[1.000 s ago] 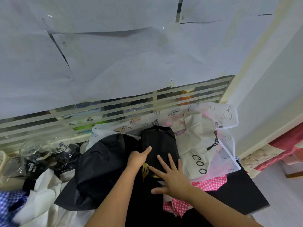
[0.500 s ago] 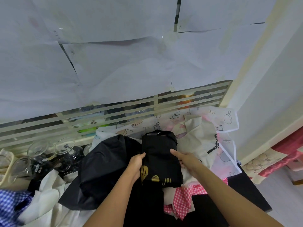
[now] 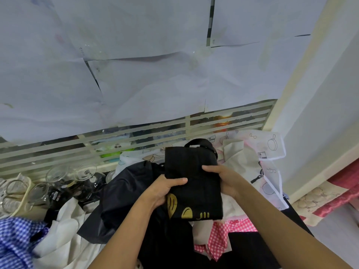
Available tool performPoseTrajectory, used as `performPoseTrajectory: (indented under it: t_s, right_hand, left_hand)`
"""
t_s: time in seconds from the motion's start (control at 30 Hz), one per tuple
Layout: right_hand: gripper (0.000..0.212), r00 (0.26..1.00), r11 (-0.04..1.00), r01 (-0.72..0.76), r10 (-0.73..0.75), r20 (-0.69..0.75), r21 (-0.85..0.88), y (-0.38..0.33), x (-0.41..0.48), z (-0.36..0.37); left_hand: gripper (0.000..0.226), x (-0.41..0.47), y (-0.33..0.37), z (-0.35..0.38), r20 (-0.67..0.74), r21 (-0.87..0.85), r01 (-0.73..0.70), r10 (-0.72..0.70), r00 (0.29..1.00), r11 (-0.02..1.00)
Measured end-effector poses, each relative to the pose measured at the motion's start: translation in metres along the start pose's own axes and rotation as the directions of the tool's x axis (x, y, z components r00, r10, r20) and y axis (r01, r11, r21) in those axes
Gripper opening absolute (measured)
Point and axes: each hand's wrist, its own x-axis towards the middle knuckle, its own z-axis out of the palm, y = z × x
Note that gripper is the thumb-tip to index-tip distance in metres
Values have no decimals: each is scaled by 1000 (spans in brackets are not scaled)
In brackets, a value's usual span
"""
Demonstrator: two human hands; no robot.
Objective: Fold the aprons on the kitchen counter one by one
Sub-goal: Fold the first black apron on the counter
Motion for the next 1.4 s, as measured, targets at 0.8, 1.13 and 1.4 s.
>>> performPoseTrajectory:
  t_s: [0.8,1.13,1.4]
  right_hand:
    - [46,552,731,87,-601,-578,-676,-80,-55,-143]
    - [39,902,17,202,-393,180,-979,70,-33,-68]
    - [28,810,-150,322,-467,354,-935,91,-21,-68]
  left_hand:
    - [44,63,-49,56,254,952,-144,438,862,-270]
    - [72,71,-78,56,144,976,-82,311,940,-204]
    - [92,76,-66,35,245,948,-266,130,961,177]
